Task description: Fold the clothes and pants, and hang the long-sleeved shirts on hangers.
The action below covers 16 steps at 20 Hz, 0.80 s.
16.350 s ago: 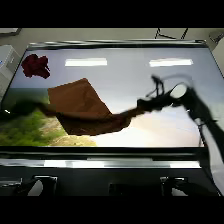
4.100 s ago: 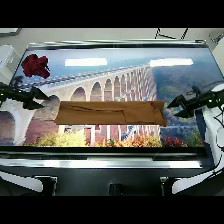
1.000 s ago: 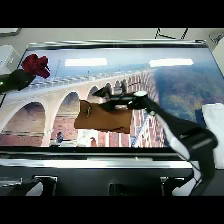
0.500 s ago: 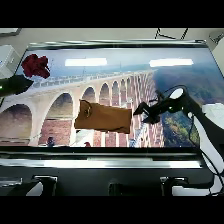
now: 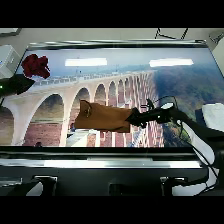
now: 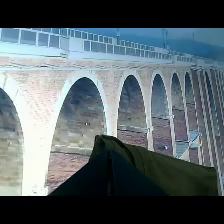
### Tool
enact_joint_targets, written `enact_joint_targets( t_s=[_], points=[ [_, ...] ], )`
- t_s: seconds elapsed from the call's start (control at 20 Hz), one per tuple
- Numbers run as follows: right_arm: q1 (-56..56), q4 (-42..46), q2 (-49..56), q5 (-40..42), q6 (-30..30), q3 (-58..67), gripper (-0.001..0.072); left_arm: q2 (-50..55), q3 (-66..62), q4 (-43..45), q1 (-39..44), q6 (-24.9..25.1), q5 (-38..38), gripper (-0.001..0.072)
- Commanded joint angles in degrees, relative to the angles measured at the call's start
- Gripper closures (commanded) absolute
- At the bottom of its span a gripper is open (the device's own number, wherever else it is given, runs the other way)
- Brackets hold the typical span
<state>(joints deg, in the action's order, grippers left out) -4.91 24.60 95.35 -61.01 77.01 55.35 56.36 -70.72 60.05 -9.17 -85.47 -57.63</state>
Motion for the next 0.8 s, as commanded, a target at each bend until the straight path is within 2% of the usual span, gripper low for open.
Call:
enact_joint_targets(
  t_s=[0.0, 0.15, 0.45, 0.65, 0.75],
  points=[
    [0.59, -7.74, 0.33, -2.75, -6.36, 1.07, 0.0677, -0.04, 0.02, -0.72, -0.02, 0.0, -0.02, 0.0689],
    [7.37, -5.68, -2.75, -11.63, -6.36, 9.7, 0.0679, -0.04, 0.02, -0.68, -0.04, 0.04, 0.0, 0.069],
    [25.62, 13.81, -12.11, -16.59, 11.54, 31.82, 0.0679, -0.04, 0.02, -0.68, -0.04, 0.02, 0.0, 0.0689],
    [39.08, 16.59, -14.23, -17.31, 19.85, 42.12, 0.0679, -0.04, 0.02, 0.48, -0.09, 0.07, 0.02, 0.0689],
    [45.29, 16.61, -14.27, -17.29, 21.9, 45.42, 0.0679, -0.04, 0.02, 1.07, -0.09, 0.07, 0.09, 0.0689]
  ],
)
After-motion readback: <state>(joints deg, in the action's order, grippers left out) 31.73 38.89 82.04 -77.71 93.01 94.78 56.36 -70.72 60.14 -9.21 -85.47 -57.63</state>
